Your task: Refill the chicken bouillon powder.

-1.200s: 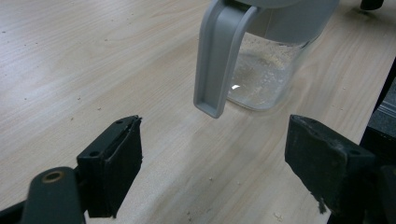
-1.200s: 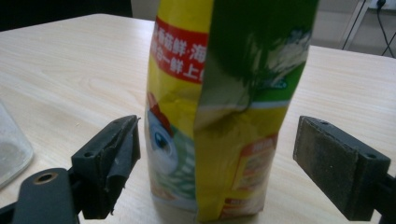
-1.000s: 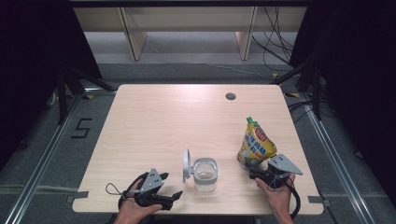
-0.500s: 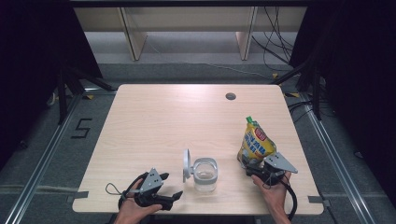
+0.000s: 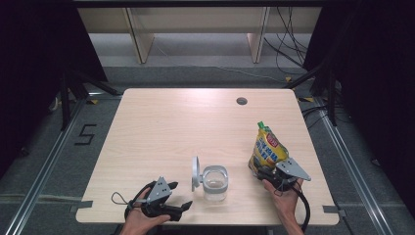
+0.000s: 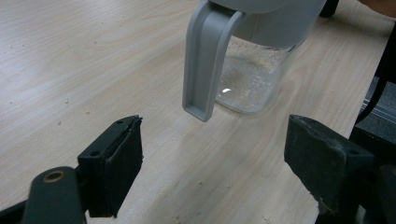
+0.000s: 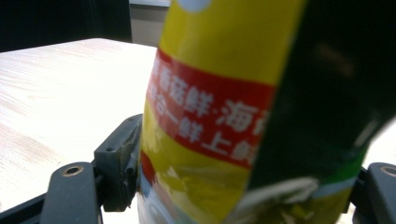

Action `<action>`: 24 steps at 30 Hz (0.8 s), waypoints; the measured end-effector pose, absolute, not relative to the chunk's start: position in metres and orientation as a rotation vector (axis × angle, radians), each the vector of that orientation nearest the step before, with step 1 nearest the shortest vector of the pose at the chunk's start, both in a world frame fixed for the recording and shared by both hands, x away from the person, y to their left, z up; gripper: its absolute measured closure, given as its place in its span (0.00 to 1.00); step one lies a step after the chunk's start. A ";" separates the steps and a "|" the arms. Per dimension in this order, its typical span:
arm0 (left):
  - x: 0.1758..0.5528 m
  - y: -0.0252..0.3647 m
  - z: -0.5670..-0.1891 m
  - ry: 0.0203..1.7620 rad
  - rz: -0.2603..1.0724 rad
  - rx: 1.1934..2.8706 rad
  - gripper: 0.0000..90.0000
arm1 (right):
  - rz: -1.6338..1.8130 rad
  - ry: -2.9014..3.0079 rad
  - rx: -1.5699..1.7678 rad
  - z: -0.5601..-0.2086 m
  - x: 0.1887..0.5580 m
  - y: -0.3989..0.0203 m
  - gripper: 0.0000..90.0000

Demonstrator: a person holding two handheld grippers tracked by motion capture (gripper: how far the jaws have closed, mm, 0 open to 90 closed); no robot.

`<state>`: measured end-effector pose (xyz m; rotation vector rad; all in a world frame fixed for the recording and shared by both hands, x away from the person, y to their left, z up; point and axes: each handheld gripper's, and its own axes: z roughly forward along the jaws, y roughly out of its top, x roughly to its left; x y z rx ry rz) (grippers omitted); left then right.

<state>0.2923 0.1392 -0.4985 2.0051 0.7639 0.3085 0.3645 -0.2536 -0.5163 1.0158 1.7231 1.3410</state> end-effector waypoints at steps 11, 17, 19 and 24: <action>0.294 0.140 -0.498 0.776 0.295 2.003 0.21 | 1.330 1.741 1.049 -0.512 0.369 -0.251 0.40; 0.295 0.143 -0.498 0.785 0.285 1.987 0.21 | 1.293 1.793 1.029 -0.502 0.360 -0.244 0.43; 0.295 0.143 -0.498 0.795 0.289 1.980 0.21 | 1.253 1.819 0.997 -0.498 0.355 -0.244 0.43; 0.296 0.145 -0.499 0.793 0.303 1.991 0.21 | 1.268 1.817 0.939 -0.480 0.335 -0.248 0.45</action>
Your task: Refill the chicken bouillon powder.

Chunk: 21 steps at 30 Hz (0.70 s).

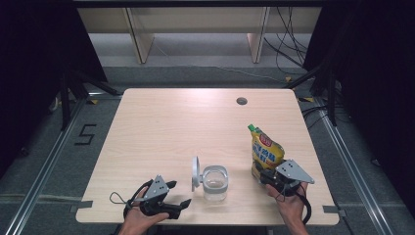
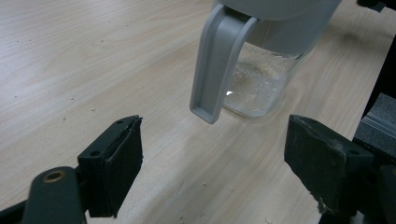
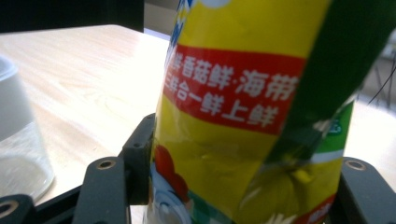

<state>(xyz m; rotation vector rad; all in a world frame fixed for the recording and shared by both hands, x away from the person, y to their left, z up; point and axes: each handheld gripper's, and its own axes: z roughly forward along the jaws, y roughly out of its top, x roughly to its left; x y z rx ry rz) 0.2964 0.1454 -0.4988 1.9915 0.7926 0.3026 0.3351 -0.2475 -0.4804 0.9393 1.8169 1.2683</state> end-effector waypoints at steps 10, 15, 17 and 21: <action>0.296 0.145 -0.499 0.795 0.292 1.981 0.21 | 1.041 1.893 0.592 -0.455 0.290 -0.243 0.45; 0.296 0.145 -0.499 0.798 0.289 1.988 0.21 | 0.909 1.917 0.452 -0.451 0.278 -0.236 0.45; 0.296 0.145 -0.500 0.802 0.293 1.984 0.21 | 0.845 1.937 0.402 -0.453 0.275 -0.231 0.45; 0.297 0.145 -0.502 0.810 0.300 2.007 0.21 | 0.721 1.965 0.250 -0.455 0.272 -0.216 0.45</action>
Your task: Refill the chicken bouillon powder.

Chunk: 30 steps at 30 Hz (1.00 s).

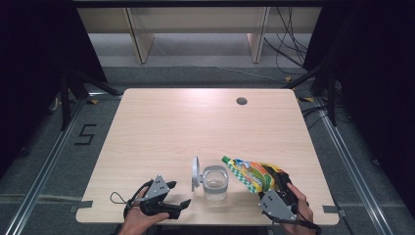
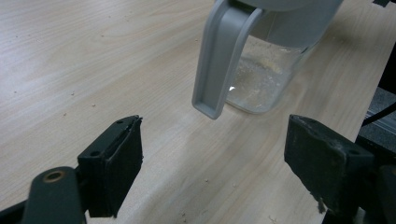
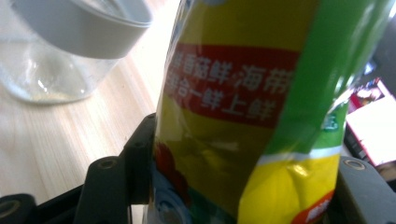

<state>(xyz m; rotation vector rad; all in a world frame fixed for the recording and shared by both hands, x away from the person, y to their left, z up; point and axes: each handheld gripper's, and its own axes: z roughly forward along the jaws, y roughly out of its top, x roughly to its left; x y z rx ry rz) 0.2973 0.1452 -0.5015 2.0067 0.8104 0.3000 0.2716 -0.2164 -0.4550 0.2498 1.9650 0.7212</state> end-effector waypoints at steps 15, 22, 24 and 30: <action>0.296 0.147 -0.500 0.815 0.314 1.983 0.21 | 0.319 1.887 -0.098 -0.456 0.260 -0.197 0.48; 0.296 0.147 -0.501 0.812 0.310 1.986 0.21 | 0.154 1.848 -0.254 -0.451 0.259 -0.191 0.48; 0.296 0.147 -0.501 0.817 0.311 1.975 0.21 | 0.081 1.830 -0.252 -0.456 0.257 -0.191 0.48; 0.291 0.154 -0.500 0.840 0.334 1.977 0.21 | 0.003 1.798 -0.352 -0.450 0.257 -0.188 0.49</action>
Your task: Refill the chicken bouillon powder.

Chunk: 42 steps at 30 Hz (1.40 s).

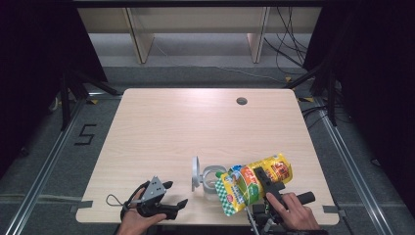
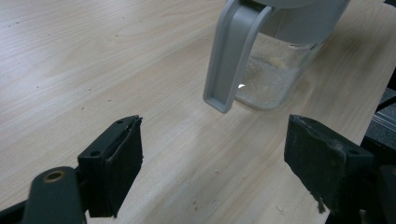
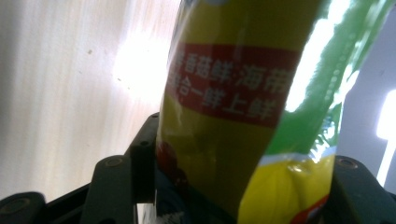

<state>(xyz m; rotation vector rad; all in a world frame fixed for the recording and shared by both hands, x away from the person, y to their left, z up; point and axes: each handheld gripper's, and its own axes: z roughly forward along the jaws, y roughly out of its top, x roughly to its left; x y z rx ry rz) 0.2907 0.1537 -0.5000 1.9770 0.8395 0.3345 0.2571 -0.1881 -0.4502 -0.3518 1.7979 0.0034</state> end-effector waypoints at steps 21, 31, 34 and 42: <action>0.292 0.148 -0.501 0.811 0.332 1.999 0.21 | -0.094 1.780 -0.492 -0.434 0.262 -0.176 0.52; 0.291 0.147 -0.500 0.807 0.324 1.992 0.21 | -0.105 1.771 -0.488 -0.431 0.261 -0.175 0.53; 0.292 0.149 -0.500 0.797 0.346 2.024 0.21 | -0.081 1.779 -0.465 -0.430 0.261 -0.176 0.53; 0.291 0.147 -0.501 0.809 0.329 1.983 0.21 | -0.107 1.776 -0.507 -0.432 0.261 -0.175 0.53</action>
